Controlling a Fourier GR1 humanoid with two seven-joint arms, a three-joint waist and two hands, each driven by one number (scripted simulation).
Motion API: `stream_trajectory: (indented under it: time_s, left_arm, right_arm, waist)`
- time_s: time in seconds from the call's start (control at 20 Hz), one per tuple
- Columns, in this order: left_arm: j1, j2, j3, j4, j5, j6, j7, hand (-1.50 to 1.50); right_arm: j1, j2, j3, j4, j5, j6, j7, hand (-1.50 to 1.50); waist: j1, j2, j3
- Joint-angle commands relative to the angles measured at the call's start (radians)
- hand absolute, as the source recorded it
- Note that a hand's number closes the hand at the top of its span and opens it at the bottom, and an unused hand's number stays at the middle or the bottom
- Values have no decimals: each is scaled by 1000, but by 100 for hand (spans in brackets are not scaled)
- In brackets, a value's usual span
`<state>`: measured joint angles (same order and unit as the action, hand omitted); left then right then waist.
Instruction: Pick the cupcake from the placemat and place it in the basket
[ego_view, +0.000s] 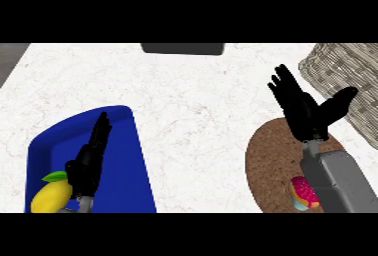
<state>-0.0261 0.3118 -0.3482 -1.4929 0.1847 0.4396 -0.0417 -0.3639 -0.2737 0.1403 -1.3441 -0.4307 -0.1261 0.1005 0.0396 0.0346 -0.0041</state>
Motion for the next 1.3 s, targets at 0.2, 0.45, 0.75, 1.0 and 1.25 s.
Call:
stream_trajectory:
  time_s: [0.2,0.45,0.75,1.0,1.25]
  left_arm:
    - [-68,150,107,66,0,-62,112,0]
    - [-126,153,80,80,15,-136,203,0]
    - [-139,161,72,64,16,-167,252,0]
    - [-137,173,93,63,16,-165,235,0]
    - [-122,177,92,58,11,-177,223,0]
  right_arm:
    - [300,-84,-211,18,-200,116,-37,150]
    - [369,40,-110,-265,-9,28,-334,-150]
    - [310,-131,-59,-348,258,-284,45,-150]
    - [343,-481,-12,-325,382,-74,309,-150]
    - [337,-678,23,-416,216,266,514,-150]
  waist:
    - [-96,-33,7]
    - [-79,-40,3]
    - [-60,-39,-1]
    - [-64,-38,-9]
    - [-51,-43,-4]
